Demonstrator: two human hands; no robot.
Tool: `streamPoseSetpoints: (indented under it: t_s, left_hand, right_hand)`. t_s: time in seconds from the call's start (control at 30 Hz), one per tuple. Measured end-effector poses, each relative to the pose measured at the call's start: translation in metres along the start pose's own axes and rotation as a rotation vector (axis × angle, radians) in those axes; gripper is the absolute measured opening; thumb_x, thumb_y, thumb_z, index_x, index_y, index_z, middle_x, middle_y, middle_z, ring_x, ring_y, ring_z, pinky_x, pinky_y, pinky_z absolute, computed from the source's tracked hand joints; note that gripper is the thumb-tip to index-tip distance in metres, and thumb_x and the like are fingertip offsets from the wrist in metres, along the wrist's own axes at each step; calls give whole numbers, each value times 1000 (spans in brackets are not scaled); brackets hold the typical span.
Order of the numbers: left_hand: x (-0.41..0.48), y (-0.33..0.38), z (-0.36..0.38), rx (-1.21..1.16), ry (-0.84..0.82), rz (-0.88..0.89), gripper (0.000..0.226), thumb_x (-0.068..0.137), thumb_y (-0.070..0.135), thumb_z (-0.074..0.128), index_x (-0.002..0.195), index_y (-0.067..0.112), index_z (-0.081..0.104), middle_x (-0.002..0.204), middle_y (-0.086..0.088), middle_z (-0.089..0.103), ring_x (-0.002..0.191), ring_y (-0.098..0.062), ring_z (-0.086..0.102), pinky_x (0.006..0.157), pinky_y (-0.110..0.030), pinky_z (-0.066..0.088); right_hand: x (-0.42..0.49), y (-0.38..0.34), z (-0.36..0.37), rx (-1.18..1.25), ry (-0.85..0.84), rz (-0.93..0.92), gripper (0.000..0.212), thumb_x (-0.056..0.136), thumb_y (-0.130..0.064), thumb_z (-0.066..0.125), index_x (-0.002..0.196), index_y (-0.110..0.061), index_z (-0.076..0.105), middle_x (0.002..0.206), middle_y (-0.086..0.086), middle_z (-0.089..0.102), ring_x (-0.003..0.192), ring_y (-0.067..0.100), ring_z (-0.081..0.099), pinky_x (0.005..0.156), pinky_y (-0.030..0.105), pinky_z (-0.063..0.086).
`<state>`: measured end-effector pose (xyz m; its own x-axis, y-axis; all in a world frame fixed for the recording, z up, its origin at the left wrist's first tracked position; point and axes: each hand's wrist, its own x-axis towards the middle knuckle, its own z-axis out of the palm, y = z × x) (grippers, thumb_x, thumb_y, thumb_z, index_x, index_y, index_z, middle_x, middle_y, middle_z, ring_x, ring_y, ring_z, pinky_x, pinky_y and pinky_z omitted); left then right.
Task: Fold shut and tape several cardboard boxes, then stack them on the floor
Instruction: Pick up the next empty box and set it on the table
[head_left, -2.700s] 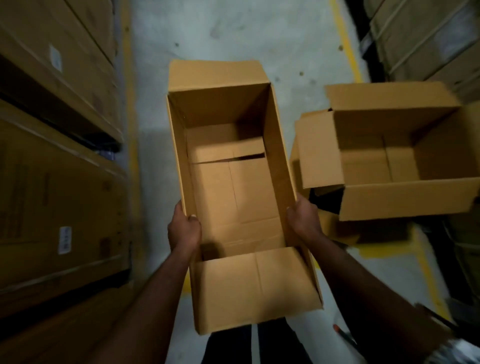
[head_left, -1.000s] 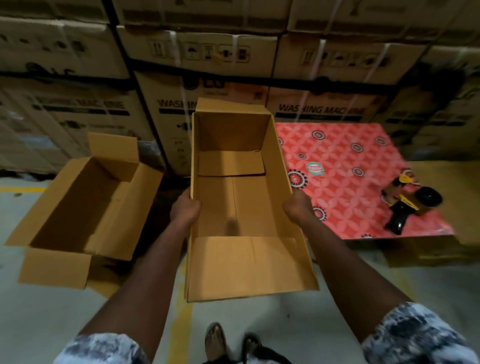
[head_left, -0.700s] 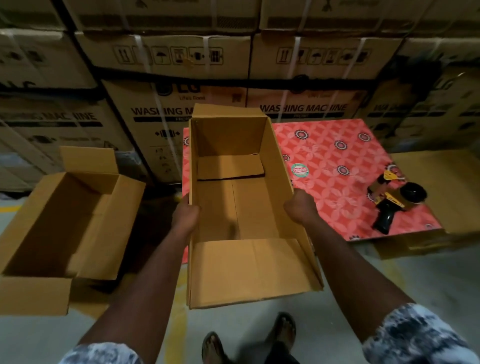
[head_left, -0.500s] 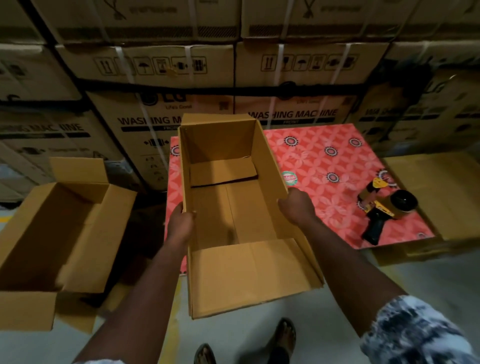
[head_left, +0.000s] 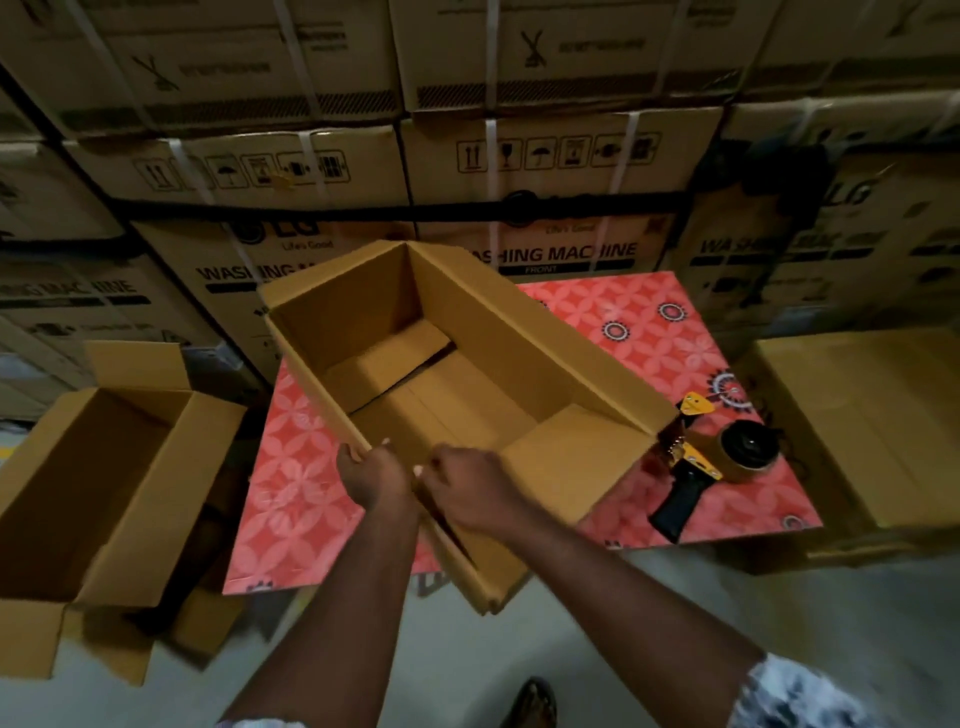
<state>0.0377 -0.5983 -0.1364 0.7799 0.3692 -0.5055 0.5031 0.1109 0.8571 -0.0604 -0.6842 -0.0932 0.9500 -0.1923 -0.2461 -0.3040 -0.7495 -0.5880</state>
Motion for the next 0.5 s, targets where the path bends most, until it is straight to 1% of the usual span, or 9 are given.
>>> streamPoseSetpoints:
  t_s: [0.07,0.13,0.2,0.23,0.27,0.33,0.37,0.43,0.5]
  left_hand:
    - [-12,-12,19,-73,100,-36,59,88,5,63,145,11,49,130,-16,63,111,-36,64,92,-43,54]
    - [-25,-20,33,-133,143,-144,45,89,12,65,132,4,55,122,-17,64,103,-35,65,80,-40,52]
    - [-47,-24,43,-163,67,-258,21,94,18,63,109,3,63,104,-17,66,84,-35,64,66,-35,42]
    - [-54,-28,49,-161,10,-298,15,95,19,61,96,5,62,92,-16,64,73,-31,60,63,-34,40]
    - [-61,-29,53,-158,-68,-318,14,96,19,60,91,5,58,87,-15,61,68,-28,57,61,-33,40]
    - [-63,-25,57,-137,-161,-327,15,92,16,62,99,3,56,94,-17,59,73,-30,58,61,-35,45]
    - [-58,-24,58,-133,-167,-342,25,87,16,66,106,2,56,99,-18,60,76,-31,60,63,-36,48]
    - [-40,-13,52,-89,-60,-266,60,75,17,76,127,2,51,117,-18,63,90,-33,65,71,-40,54]
    - [-24,4,40,-16,19,-177,75,76,16,77,140,4,38,131,-16,56,107,-33,63,83,-42,55]
  right_hand:
    - [-8,5,6,-70,68,-61,38,108,-34,34,109,-8,62,107,21,69,103,40,64,97,52,43]
    - [-14,17,1,-78,163,-80,52,104,-44,20,105,-12,60,100,19,71,99,40,66,100,53,41]
    - [-19,34,-6,-90,228,-98,61,99,-52,10,101,-17,60,95,14,72,97,36,66,100,51,40]
    - [-21,43,-7,-118,258,-115,59,101,-51,10,100,-19,60,95,11,72,95,34,66,100,51,39]
    - [-23,53,-8,-158,291,-140,54,103,-48,13,100,-21,60,95,8,72,95,32,66,100,50,38]
    - [-25,71,-9,-222,329,-197,40,107,-39,23,104,-22,60,97,5,71,94,28,66,102,48,36]
    - [-24,79,-8,-236,342,-219,33,106,-34,31,107,-21,61,99,4,71,94,26,66,105,46,36]
    - [-21,93,-8,-271,372,-235,23,102,-28,44,113,-21,63,103,2,73,95,22,69,110,45,34]
    - [-20,106,-13,-293,398,-245,21,92,-22,60,113,-23,65,99,-2,74,91,18,70,114,43,28]
